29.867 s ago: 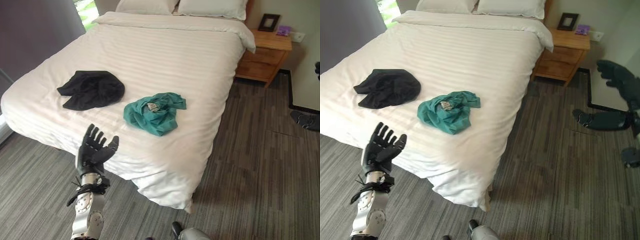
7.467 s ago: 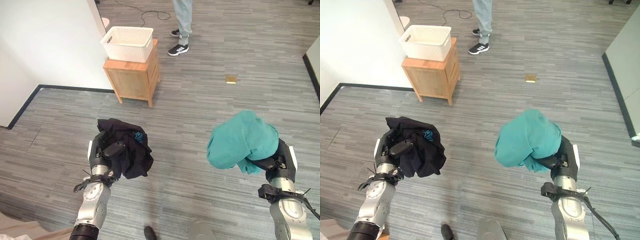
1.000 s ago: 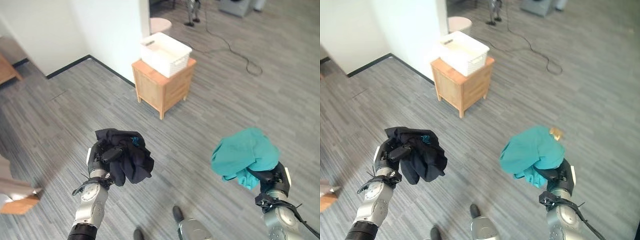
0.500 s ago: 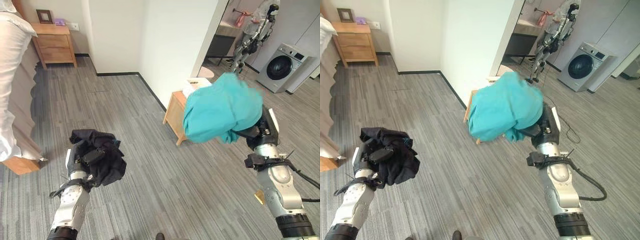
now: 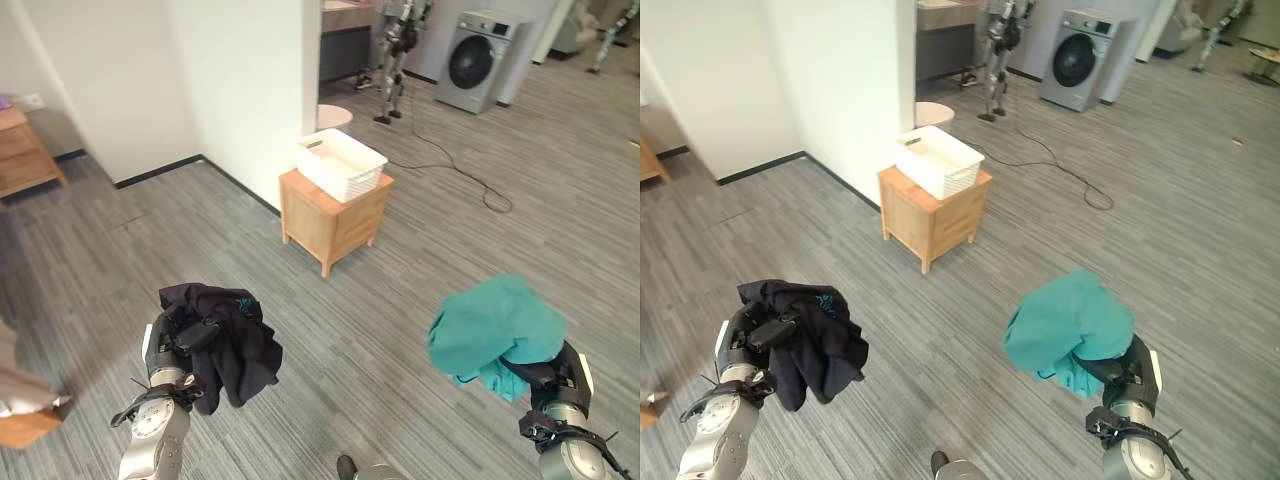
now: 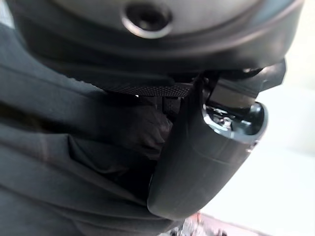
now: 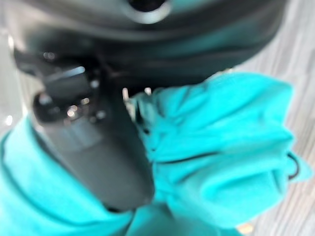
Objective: Pick up bed clothes into laundry basket.
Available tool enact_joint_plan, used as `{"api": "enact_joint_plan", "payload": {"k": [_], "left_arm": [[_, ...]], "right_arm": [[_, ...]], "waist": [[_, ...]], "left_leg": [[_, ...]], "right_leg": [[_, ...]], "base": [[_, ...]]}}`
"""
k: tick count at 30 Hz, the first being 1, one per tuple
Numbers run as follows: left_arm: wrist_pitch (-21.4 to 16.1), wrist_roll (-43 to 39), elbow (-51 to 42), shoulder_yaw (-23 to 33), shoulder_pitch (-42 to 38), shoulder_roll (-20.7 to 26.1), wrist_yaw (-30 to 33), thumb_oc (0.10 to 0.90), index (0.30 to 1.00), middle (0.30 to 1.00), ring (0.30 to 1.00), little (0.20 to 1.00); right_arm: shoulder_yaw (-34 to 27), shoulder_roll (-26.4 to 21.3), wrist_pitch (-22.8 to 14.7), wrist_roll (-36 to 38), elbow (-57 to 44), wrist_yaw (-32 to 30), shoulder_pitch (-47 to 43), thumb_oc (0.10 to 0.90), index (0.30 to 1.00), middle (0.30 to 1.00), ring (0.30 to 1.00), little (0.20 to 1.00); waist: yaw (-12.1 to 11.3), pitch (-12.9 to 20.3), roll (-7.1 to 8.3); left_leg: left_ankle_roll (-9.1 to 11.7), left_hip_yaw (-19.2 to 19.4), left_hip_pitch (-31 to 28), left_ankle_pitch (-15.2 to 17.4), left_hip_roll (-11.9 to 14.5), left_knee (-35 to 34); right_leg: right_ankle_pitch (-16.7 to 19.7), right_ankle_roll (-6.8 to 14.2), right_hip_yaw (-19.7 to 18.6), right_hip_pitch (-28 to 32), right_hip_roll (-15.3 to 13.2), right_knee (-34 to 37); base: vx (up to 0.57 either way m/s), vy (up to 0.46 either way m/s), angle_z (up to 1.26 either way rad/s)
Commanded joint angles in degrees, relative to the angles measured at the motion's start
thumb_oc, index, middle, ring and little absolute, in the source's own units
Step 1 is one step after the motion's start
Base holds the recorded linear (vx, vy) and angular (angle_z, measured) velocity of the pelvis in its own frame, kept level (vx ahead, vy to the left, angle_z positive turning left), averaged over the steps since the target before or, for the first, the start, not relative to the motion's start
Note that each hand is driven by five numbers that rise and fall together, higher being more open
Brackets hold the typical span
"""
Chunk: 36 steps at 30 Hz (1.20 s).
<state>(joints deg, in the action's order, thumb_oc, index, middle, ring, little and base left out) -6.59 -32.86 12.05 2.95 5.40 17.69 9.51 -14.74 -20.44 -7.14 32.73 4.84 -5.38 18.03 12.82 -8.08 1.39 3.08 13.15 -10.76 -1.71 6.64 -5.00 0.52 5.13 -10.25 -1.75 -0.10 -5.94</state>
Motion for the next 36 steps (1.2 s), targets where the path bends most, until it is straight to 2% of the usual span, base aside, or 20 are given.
{"api": "enact_joint_plan", "payload": {"k": [1, 2, 4, 5, 6, 8, 10, 12, 15, 18, 19, 20, 21, 23, 26, 28, 29, 30, 33, 36], "left_arm": [[-8.5, 1.9, -5.2, 1.8, -6.8, 4.3, -0.3, 0.400, 0.300, 0.300, 0.300, 0.300], [-8.6, 1.6, -5.2, 1.5, -7.0, 4.2, -0.1, 0.400, 0.300, 0.300, 0.300, 0.300], [-8.8, 1.5, -3.9, 1.0, -8.0, 3.7, 0.8, 0.400, 0.300, 0.300, 0.300, 0.300], [-8.9, 1.5, -3.8, 1.1, -8.1, 3.8, 0.8, 0.400, 0.300, 0.300, 0.300, 0.300], [-9.1, 1.2, -4.2, 0.6, -8.7, 3.9, 0.8, 0.400, 0.300, 0.300, 0.300, 0.300], [-9.2, 1.3, -4.0, 0.6, -8.7, 4.1, 0.8, 0.400, 0.300, 0.300, 0.300, 0.300], [-9.9, 1.2, -4.5, 2.0, -8.3, 4.6, 0.9, 0.400, 0.300, 0.300, 0.300, 0.300], [-10.3, 0.7, -5.3, 2.4, -8.1, 4.5, 0.3, 0.400, 0.300, 0.300, 0.300, 0.300], [-12.0, 0.5, -3.6, 2.7, -9.9, 4.5, 1.4, 0.400, 0.300, 0.300, 0.300, 0.300], [-11.8, -0.1, -3.3, 2.7, -9.8, 4.3, 1.0, 0.400, 0.300, 0.300, 0.300, 0.300], [-12.0, -0.4, -4.1, 3.2, -8.4, 2.5, 1.3, 0.400, 0.300, 0.300, 0.300, 0.300], [-11.9, -2.7, -3.0, 3.7, -8.2, 1.7, 1.2, 0.400, 0.300, 0.300, 0.300, 0.300], [-11.9, -2.7, -2.9, 3.7, -8.3, 1.8, 1.1, 0.400, 0.300, 0.300, 0.300, 0.300], [-12.4, -3.9, -1.6, 3.0, -10.0, 1.3, 1.8, 0.400, 0.300, 0.300, 0.300, 0.300], [-12.4, -4.1, -0.6, 2.4, -10.7, 1.0, 2.0, 0.400, 0.300, 0.300, 0.300, 0.300], [-12.3, -4.4, 0.0, 2.2, -10.3, 0.7, 1.7, 0.400, 0.300, 0.300, 0.300, 0.300], [-12.2, -3.7, 0.7, 1.8, -9.7, 0.3, 2.0, 0.400, 0.300, 0.300, 0.300, 0.300], [-12.0, -3.2, 0.7, 1.6, -9.4, 0.1, 2.1, 0.400, 0.300, 0.300, 0.300, 0.300], [-11.8, -2.5, 1.6, 1.7, -8.6, -0.2, 1.8, 0.400, 0.300, 0.300, 0.300, 0.300], [-11.7, -3.1, 2.0, 1.0, -9.9, -0.5, 1.5, 0.400, 0.300, 0.300, 0.300, 0.300]], "right_arm": [[-2.4, -0.7, -8.6, 0.9, -6.0, 0.2, -7.5, 0.400, 0.300, 0.300, 0.300, 0.300], [-2.0, -0.7, -8.6, 0.6, -6.3, 0.1, -7.9, 0.400, 0.300, 0.300, 0.300, 0.300], [0.0, -0.8, -8.3, -0.3, -7.4, 0.5, -9.1, 0.400, 0.300, 0.300, 0.300, 0.300], [0.0, -0.7, -8.2, -0.4, -7.4, 0.4, -9.2, 0.400, 0.300, 0.300, 0.300, 0.300], [1.3, -0.8, -8.1, -0.8, -8.2, 1.0, -9.8, 0.400, 0.300, 0.300, 0.300, 0.300], [1.6, -0.7, -8.2, -1.0, -8.2, 0.9, -9.8, 0.400, 0.300, 0.300, 0.300, 0.300], [2.1, -0.9, -8.2, -0.8, -7.3, 0.2, -10.4, 0.400, 0.300, 0.300, 0.300, 0.300], [1.7, -1.4, -8.3, -0.5, -7.0, 0.1, -10.4, 0.400, 0.300, 0.300, 0.300, 0.300], [0.7, -3.3, -8.9, -0.8, -5.7, -1.1, -9.7, 0.400, 0.300, 0.300, 0.300, 0.300], [0.4, -3.6, -8.2, 0.0, -6.0, -0.8, -8.6, 0.400, 0.300, 0.300, 0.300, 0.300], [0.3, -4.7, -8.1, 1.6, -4.7, -0.1, -8.0, 0.400, 0.300, 0.300, 0.300, 0.300], [-1.2, -6.3, -8.3, 3.4, -3.3, -0.6, -8.3, 0.400, 0.300, 0.300, 0.300, 0.300], [-1.2, -6.3, -8.3, 3.5, -3.2, -0.6, -8.4, 0.400, 0.300, 0.300, 0.300, 0.300], [-2.5, -8.7, -8.2, 4.0, -2.0, -1.0, -8.3, 0.400, 0.300, 0.300, 0.300, 0.300], [-2.8, -9.5, -8.2, 3.9, -1.7, -1.6, -8.9, 0.400, 0.300, 0.300, 0.300, 0.300], [-3.1, -10.0, -8.5, 3.8, -1.8, -1.7, -8.9, 0.400, 0.300, 0.300, 0.300, 0.300], [-3.2, -9.8, -8.7, 3.5, -1.8, -1.8, -8.4, 0.400, 0.300, 0.300, 0.300, 0.300], [-3.1, -9.5, -8.8, 3.2, -1.9, -1.7, -8.4, 0.400, 0.300, 0.300, 0.300, 0.300], [-2.7, -8.9, -8.4, 2.6, -1.9, -1.3, -8.6, 0.400, 0.300, 0.300, 0.300, 0.300], [-3.2, -8.3, -8.0, 1.1, -2.7, -1.8, -9.7, 0.400, 0.300, 0.300, 0.300, 0.300]], "waist": [[-0.5, 3.2, 2.55], [-0.1, 2.8, 2.14], [1.0, 0.1, 1.55], [0.8, 0.2, 1.58], [2.0, -2.5, 0.93], [2.3, -3.1, 0.41], [3.5, -3.0, -0.49], [4.5, -2.9, -0.87], [8.2, -2.9, -1.58], [9.2, -2.7, -2.05], [9.2, -2.1, -3.23], [7.4, -1.4, -2.90], [7.4, -1.2, -2.92], [4.5, -1.7, -0.64], [3.4, -1.9, 0.31], [2.7, -1.8, -0.05], [2.3, -2.0, -0.83], [1.8, -1.9, -1.49], [1.6, -1.3, -2.09], [1.8, -0.7, -2.98]], "left_leg": [[-1.0, 1.4, 2.2, 6.7, -0.4, 5.9], [-1.3, 2.0, 2.0, 7.1, -0.5, 6.0], [-2.5, 3.9, 0.6, 9.0, -1.0, 6.6], [-2.4, 4.1, 0.9, 8.7, -1.0, 6.6], [-2.7, 4.6, -0.3, 9.4, -0.5, 7.1], [-2.7, 4.5, -0.4, 9.8, -0.2, 7.6], [-2.0, 6.0, -3.9, 13.5, -2.0, 8.1], [-1.2, 6.2, -5.4, 14.1, -2.2, 7.7], [2.3, 6.0, -12.0, 17.4, -1.2, 7.2], [3.4, 5.2, -12.3, 16.4, 0.1, 8.1], [4.9, 2.0, -8.7, 5.5, 5.5, 20.6], [3.8, 0.9, -2.3, -3.4, 9.0, 33.1], [3.8, 0.7, -1.8, -3.6, 9.0, 33.3], [3.8, -0.2, 5.1, -2.8, 6.7, 39.9], [3.9, 3.0, 8.2, -1.7, 6.2, 35.7], [3.9, 5.6, 9.6, -1.4, 6.2, 24.9], [4.5, 4.5, 10.3, -1.7, 4.9, 13.9], [4.7, 3.3, 11.1, -3.4, 4.9, 9.7], [5.0, -0.9, 10.3, -3.8, 3.4, 7.2], [4.1, 0.9, 9.4, -0.8, 0.9, 6.4]], "right_leg": [[-4.6, 1.8, -2.8, 2.2, -1.3, -1.5], [-4.7, 2.0, -3.0, 1.1, -1.3, -3.4], [-0.4, 6.1, -3.8, -6.3, -1.0, -18.9], [0.0, 6.0, -4.0, -6.7, -0.9, -19.0], [3.2, 7.8, -3.8, -12.3, 1.4, -29.0], [2.5, 7.6, -3.1, -14.7, 1.7, -31.7], [-0.4, 6.0, 1.2, -18.3, -4.1, -23.6], [0.1, 5.9, 1.4, -18.5, -5.2, -17.7], [2.3, 6.8, 2.7, -20.1, -6.7, -0.7], [2.1, 6.3, 2.8, -19.1, -6.4, -4.2], [0.4, 2.4, 2.2, -19.1, -3.1, -12.3], [-2.9, -1.8, 2.1, -15.3, -1.8, -12.1], [-2.5, -2.0, 2.2, -15.5, -1.8, -11.7], [-4.0, -4.1, 0.5, -8.6, -1.9, -8.3], [-4.0, -4.0, -0.1, -5.5, -3.0, -6.1], [-5.1, -2.9, -0.1, -3.0, -3.7, -4.8], [-6.9, -2.1, -0.3, -1.1, -3.7, -4.8], [-6.9, -1.9, -0.7, -0.8, -3.2, -4.5], [-7.4, -1.3, -1.6, 0.8, -3.9, -3.5], [-5.9, 1.1, -2.2, 2.1, -6.7, 0.5]], "base": [[0.05, 0.076, -0.15], [0.08, 0.098, -0.33], [0.07, 0.059, -0.51], [0.02, 0.022, -0.39], [0.03, 0.021, -0.35], [0.14, 0.012, -0.26], [0.44, -0.056, -0.02], [0.32, -0.088, -0.14], [0.49, -0.289, -0.16], [0.31, -0.311, 0.42], [0.72, -0.830, 0.74], [0.71, -0.838, 0.71], [0.61, -0.730, 0.07], [0.41, -0.445, -0.17], [0.30, -0.159, 0.09], [0.38, 0.021, 0.26], [0.47, 0.090, 0.03], [0.37, 0.085, 0.16], [0.35, 0.048, -0.15], [0.32, 0.149, -0.53]]}}
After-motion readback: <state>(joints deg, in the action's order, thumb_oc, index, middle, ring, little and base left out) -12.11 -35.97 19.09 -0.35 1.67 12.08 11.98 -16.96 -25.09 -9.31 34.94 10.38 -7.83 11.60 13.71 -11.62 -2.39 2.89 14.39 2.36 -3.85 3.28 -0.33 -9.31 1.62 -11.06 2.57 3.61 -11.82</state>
